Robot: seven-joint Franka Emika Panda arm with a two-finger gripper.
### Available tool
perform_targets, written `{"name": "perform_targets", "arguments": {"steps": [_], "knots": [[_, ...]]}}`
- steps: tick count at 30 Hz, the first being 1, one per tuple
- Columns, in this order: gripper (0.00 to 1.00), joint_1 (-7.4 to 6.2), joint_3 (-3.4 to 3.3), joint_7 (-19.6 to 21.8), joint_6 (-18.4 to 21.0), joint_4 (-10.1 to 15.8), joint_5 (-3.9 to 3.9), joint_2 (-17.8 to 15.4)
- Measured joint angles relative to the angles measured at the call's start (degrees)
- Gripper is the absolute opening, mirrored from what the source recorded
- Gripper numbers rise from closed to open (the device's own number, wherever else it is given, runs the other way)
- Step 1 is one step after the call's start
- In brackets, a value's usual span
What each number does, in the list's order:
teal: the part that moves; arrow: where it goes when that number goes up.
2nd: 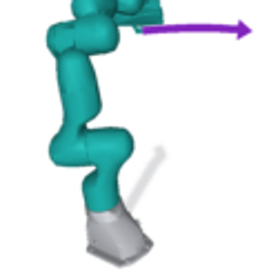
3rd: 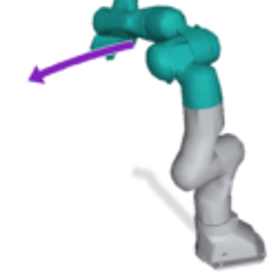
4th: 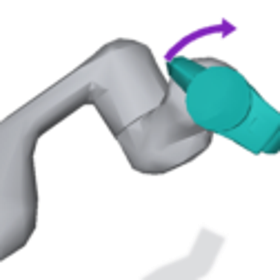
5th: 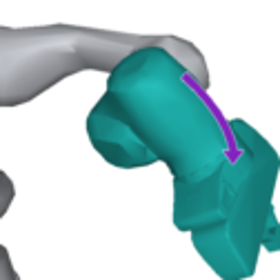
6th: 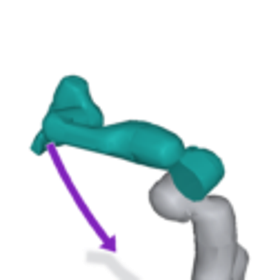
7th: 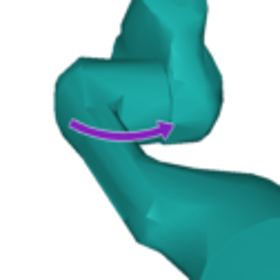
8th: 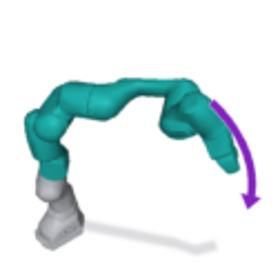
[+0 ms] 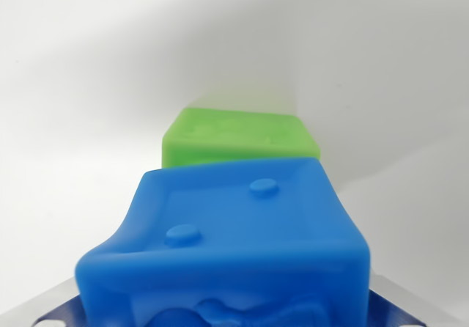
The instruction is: Stack cube
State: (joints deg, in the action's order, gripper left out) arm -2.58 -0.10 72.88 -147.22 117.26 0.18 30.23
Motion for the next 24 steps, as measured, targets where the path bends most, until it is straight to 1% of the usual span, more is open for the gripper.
{"name": "perform_targets", "arguments": {"steps": [14,15,24], "knots": [[0.0,0.0,0.0,0.0,-0.89,-0.16,0.0,0.95],[1.0,0.0,0.0,0.0,-0.89,-0.16,0.0,0.96],[1.0,0.0,0.0,0.0,-0.91,-0.17,0.0,0.96]]}}
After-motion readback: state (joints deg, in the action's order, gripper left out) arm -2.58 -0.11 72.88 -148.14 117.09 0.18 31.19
